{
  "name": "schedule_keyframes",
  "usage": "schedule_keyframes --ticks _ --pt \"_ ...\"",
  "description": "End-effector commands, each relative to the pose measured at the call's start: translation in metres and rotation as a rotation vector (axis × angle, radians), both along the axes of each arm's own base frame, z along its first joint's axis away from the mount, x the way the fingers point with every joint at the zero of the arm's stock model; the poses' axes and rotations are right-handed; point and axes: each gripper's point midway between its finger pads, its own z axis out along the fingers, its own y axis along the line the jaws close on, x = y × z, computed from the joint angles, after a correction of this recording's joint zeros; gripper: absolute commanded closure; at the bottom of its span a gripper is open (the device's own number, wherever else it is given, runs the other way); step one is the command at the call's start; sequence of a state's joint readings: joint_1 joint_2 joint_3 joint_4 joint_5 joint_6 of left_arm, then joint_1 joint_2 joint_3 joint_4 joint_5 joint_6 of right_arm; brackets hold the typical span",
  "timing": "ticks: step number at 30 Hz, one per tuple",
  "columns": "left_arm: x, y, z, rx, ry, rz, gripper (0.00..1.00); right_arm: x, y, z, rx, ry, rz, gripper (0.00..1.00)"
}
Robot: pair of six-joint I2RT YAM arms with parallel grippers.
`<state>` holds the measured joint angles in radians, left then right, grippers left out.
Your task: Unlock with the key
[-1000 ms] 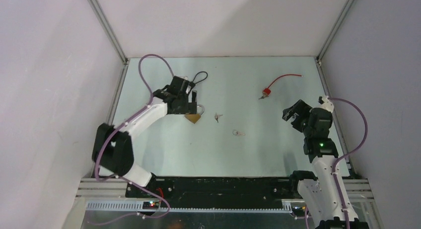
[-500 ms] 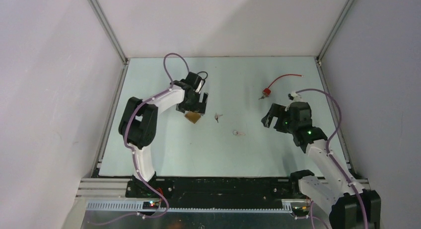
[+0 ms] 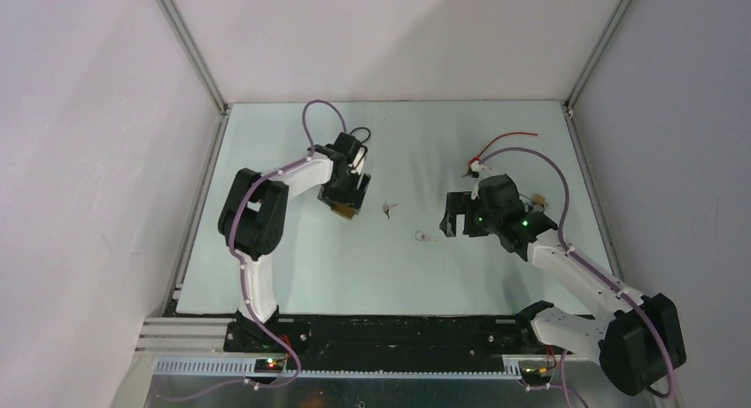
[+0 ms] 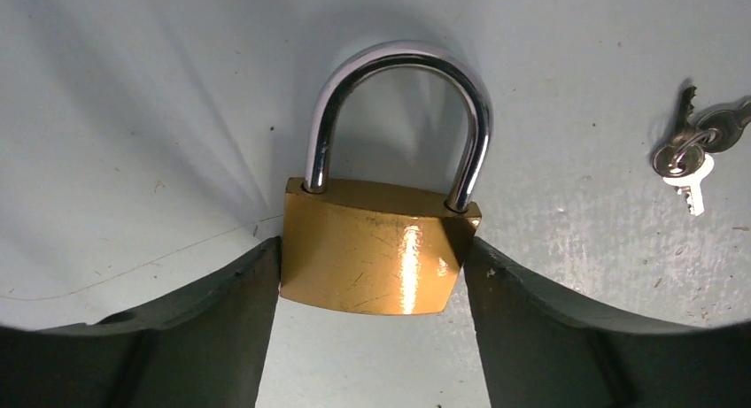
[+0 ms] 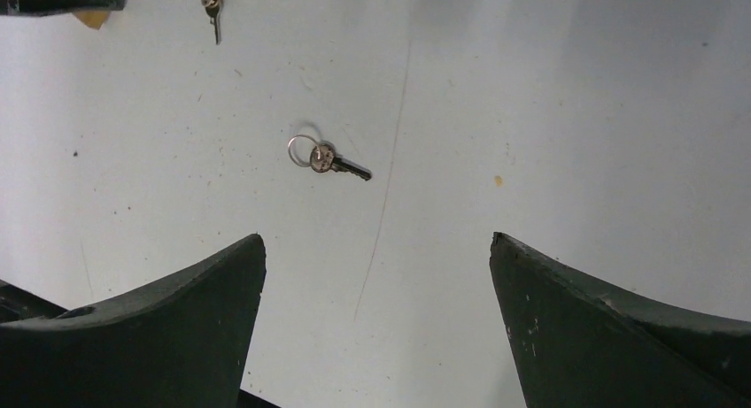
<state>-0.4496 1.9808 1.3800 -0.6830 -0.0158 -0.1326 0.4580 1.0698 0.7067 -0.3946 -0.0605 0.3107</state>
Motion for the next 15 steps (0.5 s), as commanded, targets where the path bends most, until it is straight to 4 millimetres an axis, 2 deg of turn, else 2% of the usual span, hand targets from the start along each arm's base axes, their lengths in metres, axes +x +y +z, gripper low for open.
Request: schedule_keyframes --ticks 1,2,6,8,11,13,14,15 --pt "-0.018 -0.013 -0.004 -0.044 0.06 -0.03 0.29 0.008 0.013 0.015 -0.055 -0.052 0.055 0.0" --pt "-0.02 -0.014 -0.002 -0.053 0.063 -0.007 0.32 0.007 0.016 0.011 -0.073 -0.047 0.066 0.0" --pt "-0.037 -0.02 -0.001 -0.108 0.111 0.105 0.61 0.008 0.028 0.007 -0.129 -0.051 0.108 0.01" --pt "-0.043 -0.023 0.002 -0.144 0.132 0.185 0.67 0.009 0.034 0.005 -0.148 -0.047 0.127 0.01" --pt "-0.052 -0.029 0.008 -0.205 0.146 0.327 0.68 0.013 0.046 0.007 -0.159 -0.049 0.152 0.02" --pt "-0.055 -0.03 0.013 -0.24 0.133 0.434 0.67 0.016 0.052 0.001 -0.175 -0.031 0.162 0.03" --pt "-0.052 -0.032 0.016 -0.268 0.114 0.463 0.66 0.019 0.056 0.004 -0.169 -0.034 0.163 0.04" --pt "-0.058 -0.032 0.017 -0.293 0.118 0.529 0.65 0.018 0.059 -0.004 -0.183 -0.007 0.17 0.05"
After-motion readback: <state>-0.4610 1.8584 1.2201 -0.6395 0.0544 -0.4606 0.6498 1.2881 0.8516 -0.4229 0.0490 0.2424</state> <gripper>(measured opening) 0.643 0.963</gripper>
